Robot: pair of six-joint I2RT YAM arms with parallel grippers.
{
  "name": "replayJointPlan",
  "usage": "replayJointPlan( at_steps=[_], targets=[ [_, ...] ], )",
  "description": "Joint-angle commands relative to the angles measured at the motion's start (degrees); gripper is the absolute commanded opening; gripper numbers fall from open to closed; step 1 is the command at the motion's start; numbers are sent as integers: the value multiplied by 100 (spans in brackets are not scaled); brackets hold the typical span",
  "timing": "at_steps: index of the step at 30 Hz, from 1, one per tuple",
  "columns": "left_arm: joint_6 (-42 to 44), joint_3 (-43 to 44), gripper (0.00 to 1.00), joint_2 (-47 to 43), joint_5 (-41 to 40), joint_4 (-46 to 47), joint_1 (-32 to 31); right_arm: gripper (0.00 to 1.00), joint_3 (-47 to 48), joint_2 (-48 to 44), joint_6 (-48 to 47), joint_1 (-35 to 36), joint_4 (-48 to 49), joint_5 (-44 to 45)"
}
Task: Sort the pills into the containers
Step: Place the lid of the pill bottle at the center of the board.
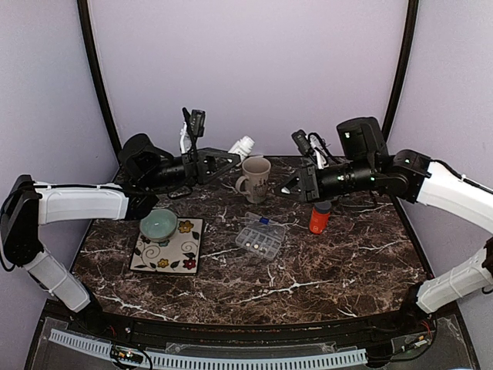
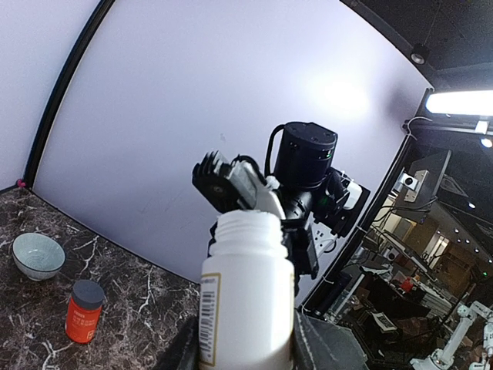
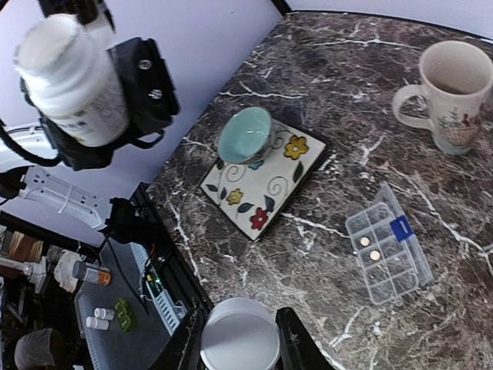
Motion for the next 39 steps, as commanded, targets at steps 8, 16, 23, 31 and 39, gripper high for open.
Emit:
replayJointPlan(
  at_steps=[8,16,23,31,39],
  targets=[
    [61,-263,0,-613,98,101,35,26,-1808,-693,-13,-80,-366,2396],
    [193,-517,0,-1086,-29,-238,41,26,-2752,-132,52,-79,329,2977],
    [240,-690,0,-1350,-116,-413,40,27,-3053,834,69,-73,1027,3173],
    [348,-754,0,-1520,-142,-591,37,30,-3091,1518,143,-7,1621,3286],
    [427,-806,0,-1567,-152,-599,42,37,-2982,1738,185,68,1547,3259]
  ],
)
